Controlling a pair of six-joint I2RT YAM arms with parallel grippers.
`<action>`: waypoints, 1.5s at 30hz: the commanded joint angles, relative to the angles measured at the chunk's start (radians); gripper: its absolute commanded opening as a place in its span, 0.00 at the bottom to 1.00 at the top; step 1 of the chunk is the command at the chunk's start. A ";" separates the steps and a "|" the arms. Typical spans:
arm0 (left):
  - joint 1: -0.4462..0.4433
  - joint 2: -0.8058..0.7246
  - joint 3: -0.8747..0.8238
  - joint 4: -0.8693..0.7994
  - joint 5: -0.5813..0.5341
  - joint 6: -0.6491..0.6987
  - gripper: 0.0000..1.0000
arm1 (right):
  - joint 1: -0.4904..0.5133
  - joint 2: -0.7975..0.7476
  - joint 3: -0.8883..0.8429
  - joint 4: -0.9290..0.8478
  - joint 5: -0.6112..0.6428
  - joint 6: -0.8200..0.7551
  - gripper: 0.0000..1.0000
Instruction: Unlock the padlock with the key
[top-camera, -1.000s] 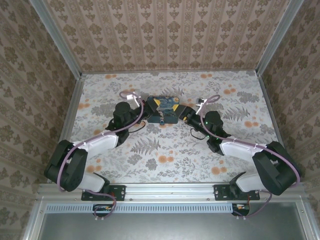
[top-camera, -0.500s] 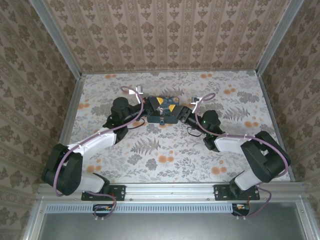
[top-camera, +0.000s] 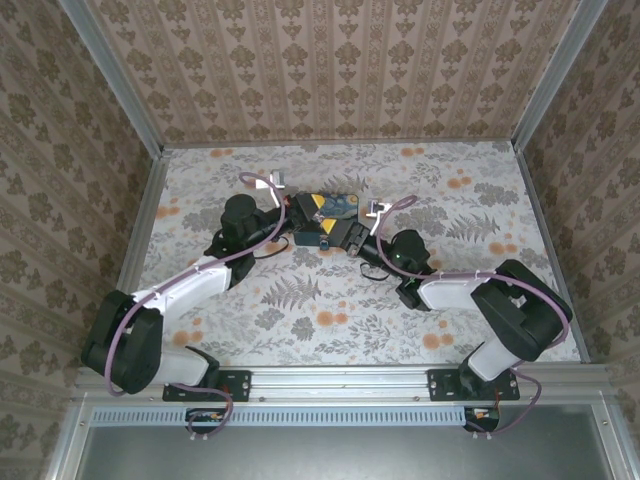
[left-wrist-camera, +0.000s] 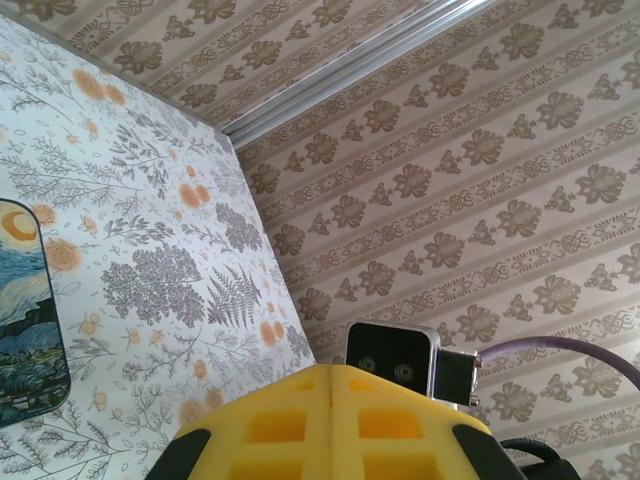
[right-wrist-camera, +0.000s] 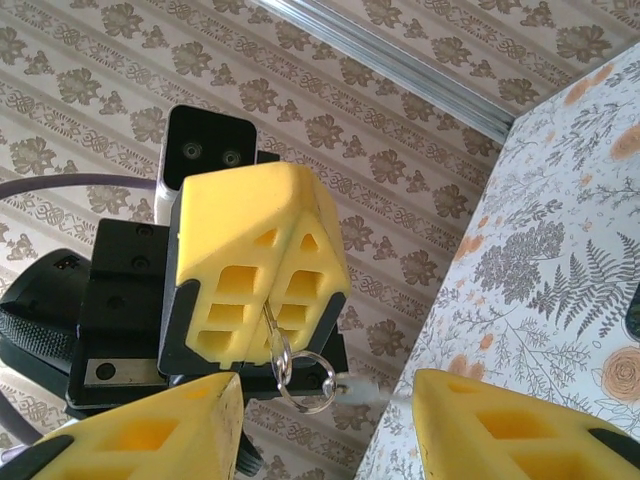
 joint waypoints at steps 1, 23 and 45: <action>0.002 -0.025 -0.003 -0.017 -0.015 0.036 0.00 | 0.011 0.013 0.026 0.051 0.041 0.009 0.49; -0.002 -0.029 -0.011 -0.034 -0.015 0.055 0.00 | 0.012 0.079 0.084 0.041 0.045 0.032 0.42; -0.004 -0.019 -0.009 -0.057 -0.027 0.075 0.00 | 0.027 0.091 0.091 0.055 0.022 0.041 0.38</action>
